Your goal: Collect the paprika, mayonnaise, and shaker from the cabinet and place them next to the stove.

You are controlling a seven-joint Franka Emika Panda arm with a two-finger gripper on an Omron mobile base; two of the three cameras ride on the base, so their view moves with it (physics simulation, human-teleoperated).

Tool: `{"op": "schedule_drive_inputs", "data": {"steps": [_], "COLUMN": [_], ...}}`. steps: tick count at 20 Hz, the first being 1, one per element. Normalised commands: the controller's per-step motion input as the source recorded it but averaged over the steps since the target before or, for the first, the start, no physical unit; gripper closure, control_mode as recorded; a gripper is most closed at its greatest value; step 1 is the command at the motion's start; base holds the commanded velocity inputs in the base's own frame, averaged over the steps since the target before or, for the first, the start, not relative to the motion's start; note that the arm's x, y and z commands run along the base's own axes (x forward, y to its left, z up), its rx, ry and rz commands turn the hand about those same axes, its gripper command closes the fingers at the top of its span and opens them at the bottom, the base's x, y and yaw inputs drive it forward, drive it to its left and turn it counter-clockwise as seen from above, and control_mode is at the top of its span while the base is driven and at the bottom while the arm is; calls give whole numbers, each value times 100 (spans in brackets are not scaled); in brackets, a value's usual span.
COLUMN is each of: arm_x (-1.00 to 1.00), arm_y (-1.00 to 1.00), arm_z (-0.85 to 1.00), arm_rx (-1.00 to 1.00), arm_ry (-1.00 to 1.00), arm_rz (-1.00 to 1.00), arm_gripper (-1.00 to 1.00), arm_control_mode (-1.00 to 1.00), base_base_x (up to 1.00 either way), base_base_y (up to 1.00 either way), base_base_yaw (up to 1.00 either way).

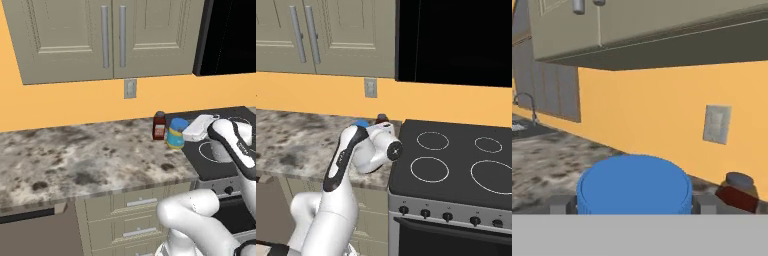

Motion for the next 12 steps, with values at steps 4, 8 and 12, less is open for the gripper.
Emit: {"op": "schedule_drive_inputs", "data": {"steps": [4,8,12], "arm_x": [68,65,49], "arm_y": [-32,-40,-23], "arm_z": [-53,-57,-48], "arm_rx": [-13,-2,0], "arm_ry": [9,7,0], "arm_rz": [26,31,24], "arm_gripper": [100,100,100], "arm_control_mode": [-100,-100,-100], "base_base_x": [0,0,0], "base_base_y": [0,0,0], "base_base_yaw": [0,0,0]}}
